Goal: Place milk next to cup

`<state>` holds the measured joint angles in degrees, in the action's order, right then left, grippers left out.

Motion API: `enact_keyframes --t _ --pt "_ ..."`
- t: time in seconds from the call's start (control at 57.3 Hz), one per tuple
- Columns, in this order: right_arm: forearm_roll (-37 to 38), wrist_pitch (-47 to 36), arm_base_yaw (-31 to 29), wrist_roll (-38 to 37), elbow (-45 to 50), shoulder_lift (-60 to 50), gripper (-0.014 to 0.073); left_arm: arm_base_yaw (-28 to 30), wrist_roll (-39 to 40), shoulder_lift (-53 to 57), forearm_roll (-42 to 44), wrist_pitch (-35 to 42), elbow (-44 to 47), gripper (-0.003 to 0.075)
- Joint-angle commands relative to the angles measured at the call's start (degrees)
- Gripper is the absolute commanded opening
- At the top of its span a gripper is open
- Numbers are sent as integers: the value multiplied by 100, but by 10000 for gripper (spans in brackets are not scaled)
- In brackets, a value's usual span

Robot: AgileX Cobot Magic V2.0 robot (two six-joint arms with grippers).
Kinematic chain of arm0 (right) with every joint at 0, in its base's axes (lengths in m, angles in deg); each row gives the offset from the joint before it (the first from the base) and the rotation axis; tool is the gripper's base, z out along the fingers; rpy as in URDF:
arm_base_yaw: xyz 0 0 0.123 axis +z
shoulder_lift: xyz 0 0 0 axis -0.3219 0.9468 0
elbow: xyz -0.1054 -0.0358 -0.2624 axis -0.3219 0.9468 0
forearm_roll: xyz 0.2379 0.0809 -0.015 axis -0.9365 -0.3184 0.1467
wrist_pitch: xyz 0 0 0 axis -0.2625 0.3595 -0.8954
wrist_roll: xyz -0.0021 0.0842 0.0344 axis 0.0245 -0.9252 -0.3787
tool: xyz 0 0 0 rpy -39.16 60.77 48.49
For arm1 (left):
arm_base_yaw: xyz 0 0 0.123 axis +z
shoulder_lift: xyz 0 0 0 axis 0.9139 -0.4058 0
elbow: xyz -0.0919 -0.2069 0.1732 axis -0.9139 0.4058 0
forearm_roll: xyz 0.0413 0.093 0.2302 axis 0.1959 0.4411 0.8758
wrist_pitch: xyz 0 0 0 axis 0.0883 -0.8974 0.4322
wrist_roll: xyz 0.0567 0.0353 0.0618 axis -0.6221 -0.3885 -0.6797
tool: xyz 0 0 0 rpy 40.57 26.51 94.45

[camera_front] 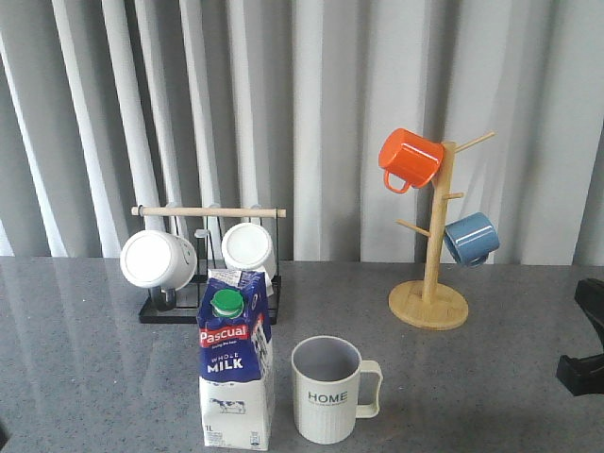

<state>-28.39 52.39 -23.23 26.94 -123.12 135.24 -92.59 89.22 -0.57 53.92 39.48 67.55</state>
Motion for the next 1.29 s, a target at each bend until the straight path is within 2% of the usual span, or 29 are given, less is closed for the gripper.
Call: enact_keyframes --t 0.0,0.105,0.175,0.349,0.489,0.733,0.977,1.274 --pt "-52 -359 -36 44 -167 -96 -6 563 378 769 211 464 593 -7" --pt "-52 -359 -36 44 -167 -96 -6 1118 734 1467 609 194 1116 -7" --pt "-52 -359 -36 44 -167 -96 -6 1534 912 1834 655 -248 1291 -7" --pt "-52 -359 -36 44 -167 -96 -6 2242 926 2653 808 -1013 1501 -7" --pt "-52 -359 -36 44 -167 -96 -6 2247 916 3182 966 -1023 1863 -7" --pt "-52 -372 -36 44 -167 -96 -6 2247 824 3153 1444 -1458 1882 -7" --pt "-52 -384 -36 44 -167 -96 -6 2253 328 3153 1431 -1559 1882 -7" --pt "-52 -384 -36 44 -167 -96 -6 2253 328 3153 1437 -1604 1876 -7"
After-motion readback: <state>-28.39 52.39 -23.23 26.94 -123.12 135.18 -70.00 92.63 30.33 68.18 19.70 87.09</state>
